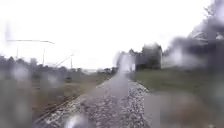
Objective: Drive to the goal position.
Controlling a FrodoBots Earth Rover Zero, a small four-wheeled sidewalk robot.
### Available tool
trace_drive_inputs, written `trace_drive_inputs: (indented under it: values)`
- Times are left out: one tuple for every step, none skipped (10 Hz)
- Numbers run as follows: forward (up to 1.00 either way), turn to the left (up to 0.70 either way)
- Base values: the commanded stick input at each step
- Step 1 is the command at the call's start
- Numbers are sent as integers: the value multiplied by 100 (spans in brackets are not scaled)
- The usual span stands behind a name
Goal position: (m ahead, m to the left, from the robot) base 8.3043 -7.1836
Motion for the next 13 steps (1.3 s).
trace_drive_inputs:
  values:
    - [100,0]
    - [100,0]
    - [100,0]
    - [100,-1]
    - [100,-11]
    - [100,-25]
    - [100,0]
    - [100,0]
    - [100,0]
    - [100,0]
    - [100,0]
    - [100,-11]
    - [100,-28]
